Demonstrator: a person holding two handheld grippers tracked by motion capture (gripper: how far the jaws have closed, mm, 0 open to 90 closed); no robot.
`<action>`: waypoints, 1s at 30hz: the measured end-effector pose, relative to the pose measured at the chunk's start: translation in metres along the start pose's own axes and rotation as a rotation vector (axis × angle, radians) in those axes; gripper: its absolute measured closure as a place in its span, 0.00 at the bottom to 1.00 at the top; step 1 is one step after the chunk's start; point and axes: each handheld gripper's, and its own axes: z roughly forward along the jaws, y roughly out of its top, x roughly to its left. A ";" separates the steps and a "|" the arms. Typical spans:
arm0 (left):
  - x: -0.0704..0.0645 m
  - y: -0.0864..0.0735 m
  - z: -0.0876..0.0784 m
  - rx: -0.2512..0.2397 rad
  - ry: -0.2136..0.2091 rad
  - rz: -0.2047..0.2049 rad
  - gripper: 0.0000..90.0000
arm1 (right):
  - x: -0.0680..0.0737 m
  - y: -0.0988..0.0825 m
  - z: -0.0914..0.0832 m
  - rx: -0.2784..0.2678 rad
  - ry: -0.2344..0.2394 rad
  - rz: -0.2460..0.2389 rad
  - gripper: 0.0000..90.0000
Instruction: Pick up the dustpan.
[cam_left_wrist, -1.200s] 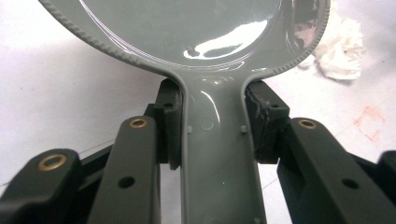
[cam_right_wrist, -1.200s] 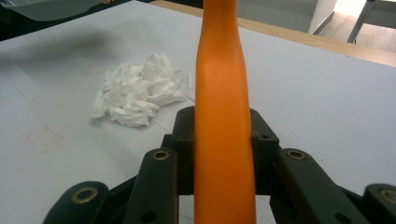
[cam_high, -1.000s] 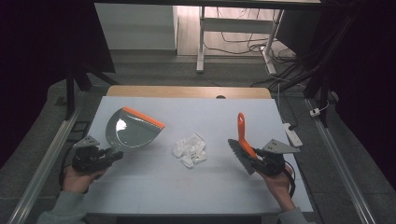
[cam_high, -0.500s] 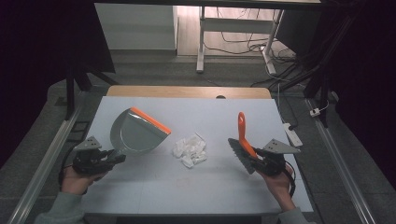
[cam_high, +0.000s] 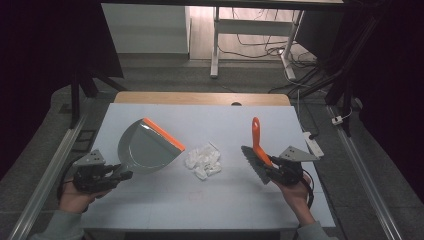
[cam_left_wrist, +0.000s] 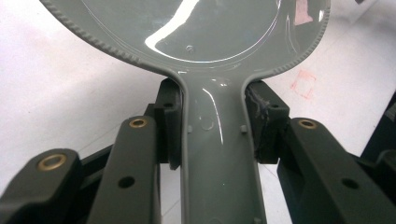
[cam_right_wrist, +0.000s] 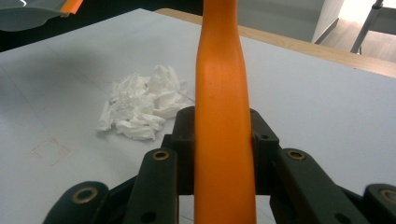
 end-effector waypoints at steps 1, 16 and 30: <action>0.000 0.000 0.000 0.004 -0.003 0.002 0.68 | 0.000 0.001 0.001 0.001 0.001 0.001 0.77; -0.006 -0.006 0.006 0.043 -0.035 -0.001 0.68 | 0.005 0.017 0.019 0.001 0.017 -0.004 0.77; -0.016 -0.009 0.015 0.097 -0.075 0.027 0.68 | 0.008 0.032 0.032 -0.014 0.037 0.005 0.77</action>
